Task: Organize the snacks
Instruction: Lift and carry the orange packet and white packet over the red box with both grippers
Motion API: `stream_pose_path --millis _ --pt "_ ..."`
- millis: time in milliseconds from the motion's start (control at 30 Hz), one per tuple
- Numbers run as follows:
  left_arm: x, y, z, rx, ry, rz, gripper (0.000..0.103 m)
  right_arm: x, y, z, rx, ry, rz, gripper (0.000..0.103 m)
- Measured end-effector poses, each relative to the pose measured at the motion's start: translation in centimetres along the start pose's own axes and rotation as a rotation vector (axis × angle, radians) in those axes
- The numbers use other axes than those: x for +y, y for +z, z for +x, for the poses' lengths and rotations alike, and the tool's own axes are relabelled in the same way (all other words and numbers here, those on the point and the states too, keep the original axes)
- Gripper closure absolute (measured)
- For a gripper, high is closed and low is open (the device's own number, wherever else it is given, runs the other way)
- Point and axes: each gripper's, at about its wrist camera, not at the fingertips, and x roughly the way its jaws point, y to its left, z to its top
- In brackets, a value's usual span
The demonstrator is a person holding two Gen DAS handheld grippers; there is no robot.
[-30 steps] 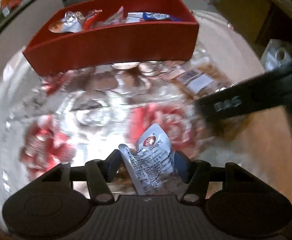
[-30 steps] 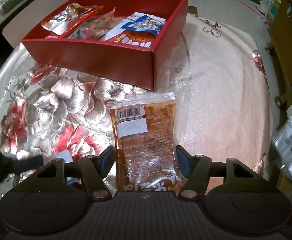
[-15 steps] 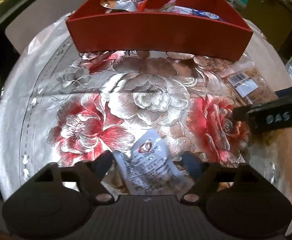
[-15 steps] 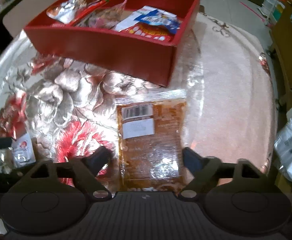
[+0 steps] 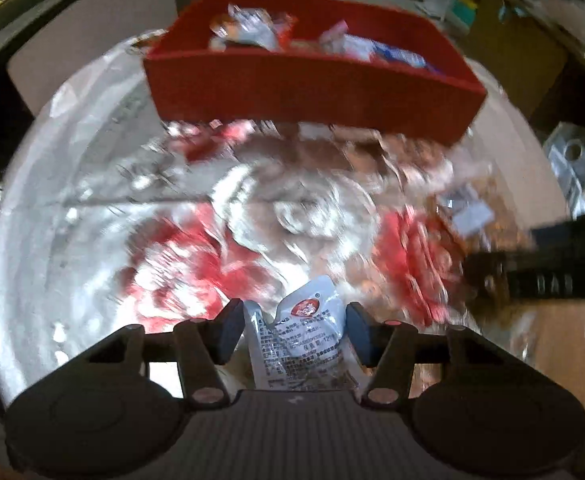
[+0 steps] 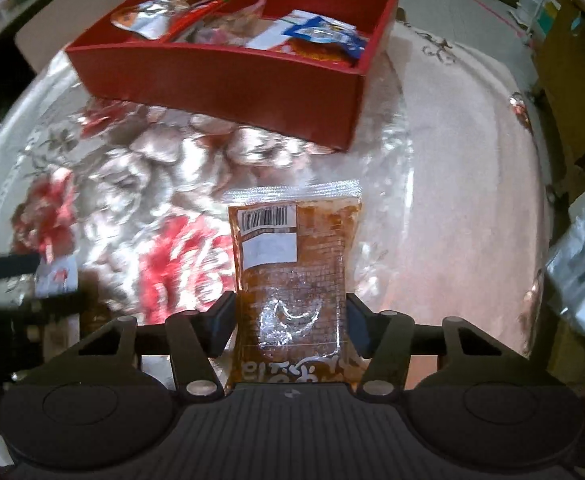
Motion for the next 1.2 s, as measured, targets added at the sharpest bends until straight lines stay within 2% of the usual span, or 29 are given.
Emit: stream_pose_path --millis 433,733,1200 --pt "2.0 3.8 -3.4 -0.106 -0.045 -0.031 0.054 0.3 1.3 -3.8 -0.136 0.112 0.114 0.04" --pt "1.6 7.8 -3.0 -0.175 -0.051 -0.019 0.054 0.3 4.2 -4.8 -0.208 0.145 0.15 0.04" --pt "0.8 12.4 -2.7 -0.268 -0.028 0.003 0.054 -0.1 8.5 -5.9 -0.304 0.159 0.178 0.039"
